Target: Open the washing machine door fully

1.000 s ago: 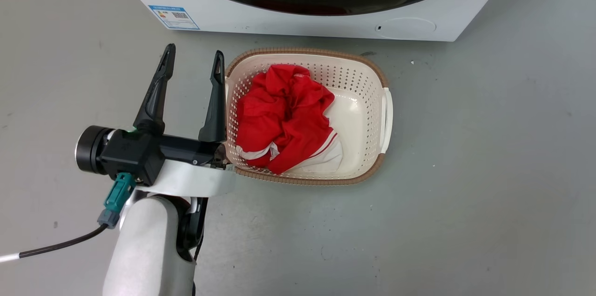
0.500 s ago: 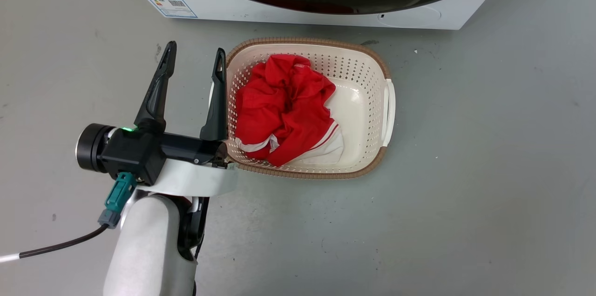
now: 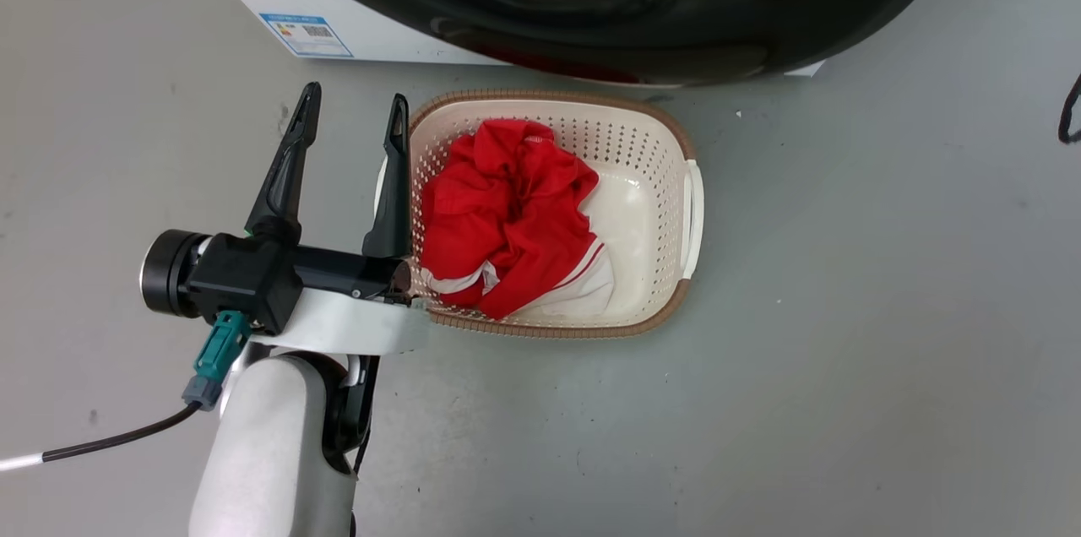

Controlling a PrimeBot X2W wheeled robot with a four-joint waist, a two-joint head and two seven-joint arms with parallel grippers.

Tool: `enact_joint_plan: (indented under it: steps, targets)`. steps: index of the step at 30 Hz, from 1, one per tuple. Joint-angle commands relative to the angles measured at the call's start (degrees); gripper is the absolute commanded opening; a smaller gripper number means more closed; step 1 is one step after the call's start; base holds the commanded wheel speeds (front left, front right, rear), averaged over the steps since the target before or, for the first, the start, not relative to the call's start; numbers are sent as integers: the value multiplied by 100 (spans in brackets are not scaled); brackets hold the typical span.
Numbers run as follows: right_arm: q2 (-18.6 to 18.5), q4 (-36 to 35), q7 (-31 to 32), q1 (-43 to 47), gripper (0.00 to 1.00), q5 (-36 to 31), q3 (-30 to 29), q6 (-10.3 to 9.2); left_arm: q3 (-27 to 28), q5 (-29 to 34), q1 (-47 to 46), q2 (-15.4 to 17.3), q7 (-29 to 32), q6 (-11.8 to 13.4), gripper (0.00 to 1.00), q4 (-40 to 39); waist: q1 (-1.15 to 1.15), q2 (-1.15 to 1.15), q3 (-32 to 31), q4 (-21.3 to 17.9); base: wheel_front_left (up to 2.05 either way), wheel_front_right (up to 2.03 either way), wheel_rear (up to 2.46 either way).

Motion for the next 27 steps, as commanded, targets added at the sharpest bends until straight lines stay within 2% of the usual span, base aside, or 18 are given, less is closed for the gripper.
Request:
enact_joint_plan:
  steps: [1,10,19,27]
  targets:
    - [6,-42,68,142,0,47,23,0,12,18,10,-4,-15,-7,100,17,0,0,-70,-24,0,0,0]
    - [81,-628,530,1000,0,310,170,0,94,59,258,-4,-15,-49,100,190,0,0,-583,-184,0,0,0]
    - [260,-1341,682,2050,0,632,274,0,158,17,527,-4,-15,-47,100,362,0,0,-1144,-316,0,0,0]
    - [505,-1898,741,2848,0,799,592,1,139,47,788,-3,-15,-74,100,493,0,0,-1534,-355,0,0,0]
